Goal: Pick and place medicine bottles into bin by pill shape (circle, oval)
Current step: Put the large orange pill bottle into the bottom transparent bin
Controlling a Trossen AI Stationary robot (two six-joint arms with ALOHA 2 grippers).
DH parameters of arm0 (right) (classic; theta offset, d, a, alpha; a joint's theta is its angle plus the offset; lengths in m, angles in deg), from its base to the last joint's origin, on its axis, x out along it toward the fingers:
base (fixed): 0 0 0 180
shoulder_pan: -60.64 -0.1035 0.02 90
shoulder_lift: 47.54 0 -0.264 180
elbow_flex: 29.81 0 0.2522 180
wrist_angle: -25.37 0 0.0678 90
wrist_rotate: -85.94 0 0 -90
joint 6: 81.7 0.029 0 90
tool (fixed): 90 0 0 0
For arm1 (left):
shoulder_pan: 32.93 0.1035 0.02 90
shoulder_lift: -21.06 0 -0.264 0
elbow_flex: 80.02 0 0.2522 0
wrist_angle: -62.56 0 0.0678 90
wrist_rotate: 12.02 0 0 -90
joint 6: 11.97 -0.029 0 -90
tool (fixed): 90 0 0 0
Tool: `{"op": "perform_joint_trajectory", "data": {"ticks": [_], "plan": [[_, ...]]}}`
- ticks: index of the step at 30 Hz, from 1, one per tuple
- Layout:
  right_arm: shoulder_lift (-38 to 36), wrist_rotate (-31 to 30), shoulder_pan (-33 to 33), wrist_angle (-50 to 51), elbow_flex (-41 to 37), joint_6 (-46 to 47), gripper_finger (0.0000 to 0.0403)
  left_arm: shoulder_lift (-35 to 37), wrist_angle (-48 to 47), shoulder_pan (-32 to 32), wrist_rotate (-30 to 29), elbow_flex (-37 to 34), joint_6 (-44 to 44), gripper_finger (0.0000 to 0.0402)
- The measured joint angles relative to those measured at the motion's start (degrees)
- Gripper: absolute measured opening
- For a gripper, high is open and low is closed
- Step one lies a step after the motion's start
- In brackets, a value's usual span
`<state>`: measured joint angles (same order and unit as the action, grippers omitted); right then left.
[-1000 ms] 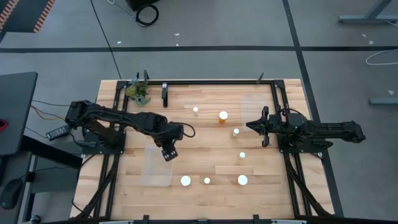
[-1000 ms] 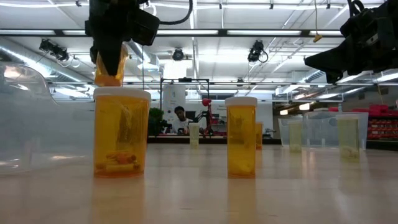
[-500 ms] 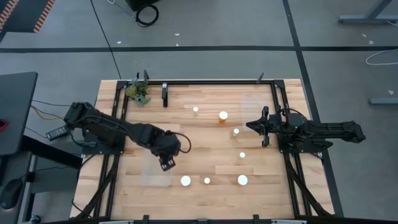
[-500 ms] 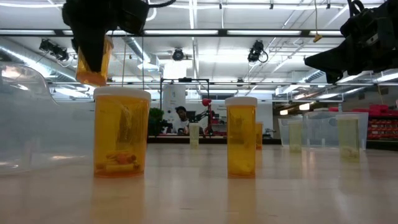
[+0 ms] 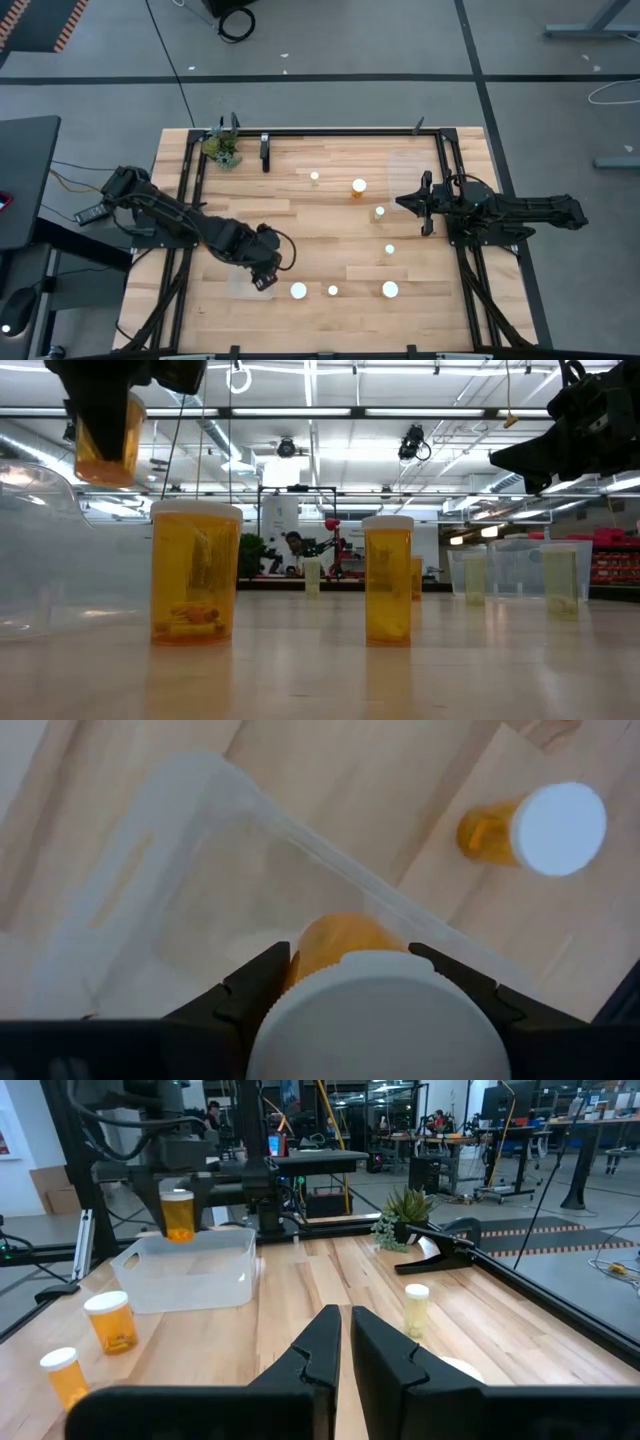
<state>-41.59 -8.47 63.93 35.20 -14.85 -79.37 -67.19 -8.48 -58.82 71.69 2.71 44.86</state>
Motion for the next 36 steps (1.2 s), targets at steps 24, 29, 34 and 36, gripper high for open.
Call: {"op": "perform_joint_trajectory", "data": {"ticks": [24,29,34,36], "plan": [[0.0,0.0,0.0,0.0,0.0,0.0,0.0037,-10.5,3.2,-5.4,0.1,0.0,5.1,0.0201],[0.0,0.0,0.0,0.0,0.0,0.0,0.0037,-11.8,4.3,-6.4,-0.2,0.0,-1.5,0.0198],[0.0,0.0,0.0,0.0,0.0,0.0,0.0037,-11.9,4.3,-8.2,-2.3,0.0,-8.3,0.0199],[0.0,0.0,0.0,0.1,0.0,0.0,0.0037,-11.9,4.2,-8.9,-2.7,0.0,-10.2,0.0203]]}}
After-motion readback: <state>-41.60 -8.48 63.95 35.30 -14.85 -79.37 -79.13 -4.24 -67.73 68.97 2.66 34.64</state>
